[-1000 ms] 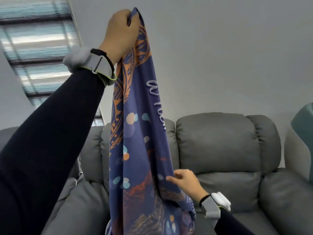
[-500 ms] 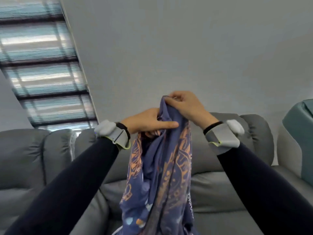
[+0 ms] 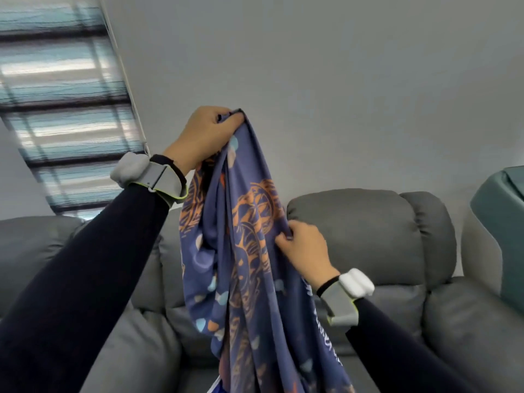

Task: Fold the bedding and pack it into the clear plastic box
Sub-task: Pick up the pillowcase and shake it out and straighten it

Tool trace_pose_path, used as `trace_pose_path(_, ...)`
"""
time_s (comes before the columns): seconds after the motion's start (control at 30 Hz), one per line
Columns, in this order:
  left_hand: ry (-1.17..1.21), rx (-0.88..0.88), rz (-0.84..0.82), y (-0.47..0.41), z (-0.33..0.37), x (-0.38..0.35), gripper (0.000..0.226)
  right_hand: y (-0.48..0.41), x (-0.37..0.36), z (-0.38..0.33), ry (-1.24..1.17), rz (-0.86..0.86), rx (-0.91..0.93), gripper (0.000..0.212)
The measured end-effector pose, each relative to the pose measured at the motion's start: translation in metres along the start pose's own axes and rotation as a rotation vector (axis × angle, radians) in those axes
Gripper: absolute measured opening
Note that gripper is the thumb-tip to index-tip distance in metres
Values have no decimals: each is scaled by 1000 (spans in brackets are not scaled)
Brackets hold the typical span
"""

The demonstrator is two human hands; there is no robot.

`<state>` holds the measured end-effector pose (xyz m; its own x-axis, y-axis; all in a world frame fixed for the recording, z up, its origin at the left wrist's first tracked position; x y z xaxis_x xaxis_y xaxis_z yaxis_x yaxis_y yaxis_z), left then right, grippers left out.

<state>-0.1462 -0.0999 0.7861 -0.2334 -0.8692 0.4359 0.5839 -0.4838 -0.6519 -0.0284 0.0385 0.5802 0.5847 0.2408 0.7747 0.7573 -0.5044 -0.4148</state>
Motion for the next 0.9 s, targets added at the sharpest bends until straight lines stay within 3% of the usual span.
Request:
trace_pose_path(0.13,59,-3,208,-3,6,23,42,31,-54,33,90,-192,-139,23)
trace_pose_path(0.23,37,16,404,-4,-6,54,44,50,-82,64,125,-328,-213,16)
trace_pose_path(0.33,-97,64,542,-1,-25,85,44,36,-76,101,73,-315,-294,21)
trace_pose_path(0.4,-213,131,594,8,-43,106,44,7,-44,117,-38,-182,-311,22)
trace_pose_path(0.5,-359,237,675,22,-72,138,40,-44,41,110,-189,157,-258,37)
trace_pose_path(0.63,-430,365,793,36,-96,171,44,-89,149,61,-384,517,37,28)
trace_pose_path(0.7,-413,410,774,38,-100,168,42,-95,160,43,-510,512,117,17)
trace_pose_path(0.77,-261,336,646,33,-92,141,42,-98,142,28,-450,341,134,18)
trace_pose_path(0.83,44,226,436,31,-70,90,45,-94,112,8,-331,160,220,27)
trace_pose_path(0.9,128,182,145,38,-40,29,43,-82,93,-20,-276,53,351,28)
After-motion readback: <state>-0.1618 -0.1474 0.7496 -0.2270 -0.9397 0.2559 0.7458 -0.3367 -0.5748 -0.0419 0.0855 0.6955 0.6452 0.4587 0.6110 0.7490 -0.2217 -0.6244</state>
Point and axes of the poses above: each hand's wrist, its own y-axis away from the middle knuckle, its own x-axis out of the back of the hand, z = x × y, the point moved 3 cm from there along -y, towards the middle knuckle, and after that the axes turned 8 degrees about y, right-handed, at the moved point
